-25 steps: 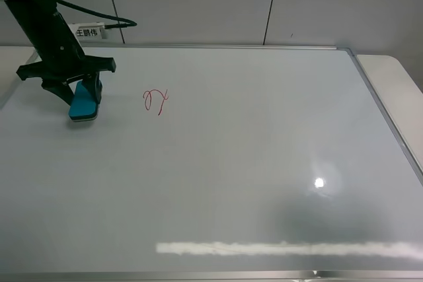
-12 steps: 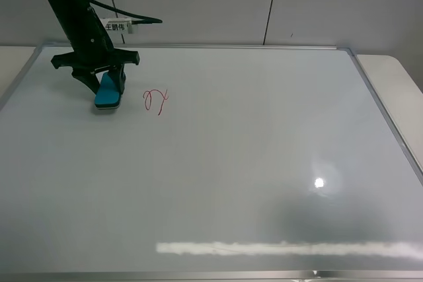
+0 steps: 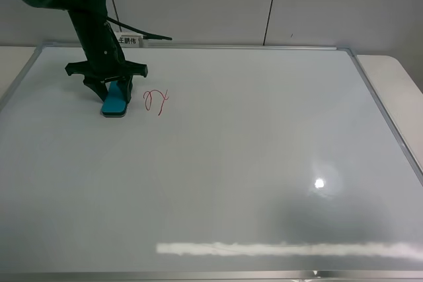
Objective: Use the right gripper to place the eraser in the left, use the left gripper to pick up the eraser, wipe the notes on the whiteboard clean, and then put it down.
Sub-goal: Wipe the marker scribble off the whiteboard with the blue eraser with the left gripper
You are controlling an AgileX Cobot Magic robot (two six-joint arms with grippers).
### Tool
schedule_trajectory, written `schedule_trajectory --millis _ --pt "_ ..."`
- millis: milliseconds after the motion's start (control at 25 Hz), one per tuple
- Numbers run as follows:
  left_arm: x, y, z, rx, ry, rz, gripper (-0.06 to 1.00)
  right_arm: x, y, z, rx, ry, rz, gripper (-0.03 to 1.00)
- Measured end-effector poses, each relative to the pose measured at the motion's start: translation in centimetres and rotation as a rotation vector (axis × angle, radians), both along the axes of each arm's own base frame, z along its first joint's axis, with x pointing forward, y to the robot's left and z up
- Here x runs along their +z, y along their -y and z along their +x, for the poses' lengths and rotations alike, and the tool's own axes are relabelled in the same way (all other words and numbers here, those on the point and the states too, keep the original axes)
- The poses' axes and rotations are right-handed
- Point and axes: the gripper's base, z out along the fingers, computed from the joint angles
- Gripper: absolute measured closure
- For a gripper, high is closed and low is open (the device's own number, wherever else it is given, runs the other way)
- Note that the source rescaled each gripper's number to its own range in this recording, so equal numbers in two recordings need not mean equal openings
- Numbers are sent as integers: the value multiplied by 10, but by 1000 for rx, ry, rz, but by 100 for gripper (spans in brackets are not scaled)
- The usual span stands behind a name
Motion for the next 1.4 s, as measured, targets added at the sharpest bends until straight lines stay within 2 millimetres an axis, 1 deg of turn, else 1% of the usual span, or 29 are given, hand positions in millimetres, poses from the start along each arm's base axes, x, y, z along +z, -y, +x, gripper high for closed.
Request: schedule_trajectory --millis 120,280,360,520,760,840,920,1040,1160,1280,1400 --pt "0 8 -1 -24 10 5 88 0 0 0 1 0 2 -3" --pt "-1 29 -4 -65 23 -4 88 0 0 0 2 0 3 -3" --pt "-1 43 -8 -97 25 -5 88 0 0 0 2 0 3 -3" --pt "-2 81 -21 -184 27 -8 88 0 0 0 2 0 3 -3" --pt "-4 138 -49 -363 27 -8 88 0 0 0 3 0 4 -3" --pt "-4 151 -55 -396 28 -15 88 0 0 0 3 0 4 -3" --pt "-2 159 -58 -411 29 -23 88 0 0 0 3 0 4 -3" --pt "1 164 -55 -403 37 -45 88 0 0 0 3 0 4 -3" --pt "5 158 -42 -372 64 -67 88 0 0 0 3 0 4 -3" --pt "13 137 -23 -313 99 -79 88 0 0 0 3 0 4 -3" --pt "9 108 -6 -250 106 -65 88 0 0 0 3 0 4 -3"
